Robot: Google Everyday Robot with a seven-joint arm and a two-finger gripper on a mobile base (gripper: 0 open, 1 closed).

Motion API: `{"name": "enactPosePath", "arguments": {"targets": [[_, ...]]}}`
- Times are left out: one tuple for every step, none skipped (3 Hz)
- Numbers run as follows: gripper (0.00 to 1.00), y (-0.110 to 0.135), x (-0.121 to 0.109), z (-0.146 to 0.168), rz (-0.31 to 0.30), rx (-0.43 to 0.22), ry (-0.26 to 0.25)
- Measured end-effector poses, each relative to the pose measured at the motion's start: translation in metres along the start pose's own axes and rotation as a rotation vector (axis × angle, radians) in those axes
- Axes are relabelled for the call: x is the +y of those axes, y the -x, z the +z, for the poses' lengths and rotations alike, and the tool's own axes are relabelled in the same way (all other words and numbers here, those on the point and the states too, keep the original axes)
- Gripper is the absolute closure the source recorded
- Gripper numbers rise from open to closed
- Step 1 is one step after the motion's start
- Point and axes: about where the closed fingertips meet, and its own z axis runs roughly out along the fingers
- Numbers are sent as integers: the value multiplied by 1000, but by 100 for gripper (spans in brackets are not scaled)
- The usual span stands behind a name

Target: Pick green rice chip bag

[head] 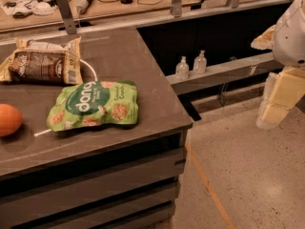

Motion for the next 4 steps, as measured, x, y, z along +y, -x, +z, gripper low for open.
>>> {"name": "enactPosePath", "arguments": {"targets": [[0,0,0,0,0,0,0],[0,26,-5,0,-62,-10,-5],[0,75,-4,13,-156,-13,15],[0,146,2,37,-269,-5,53]]}}
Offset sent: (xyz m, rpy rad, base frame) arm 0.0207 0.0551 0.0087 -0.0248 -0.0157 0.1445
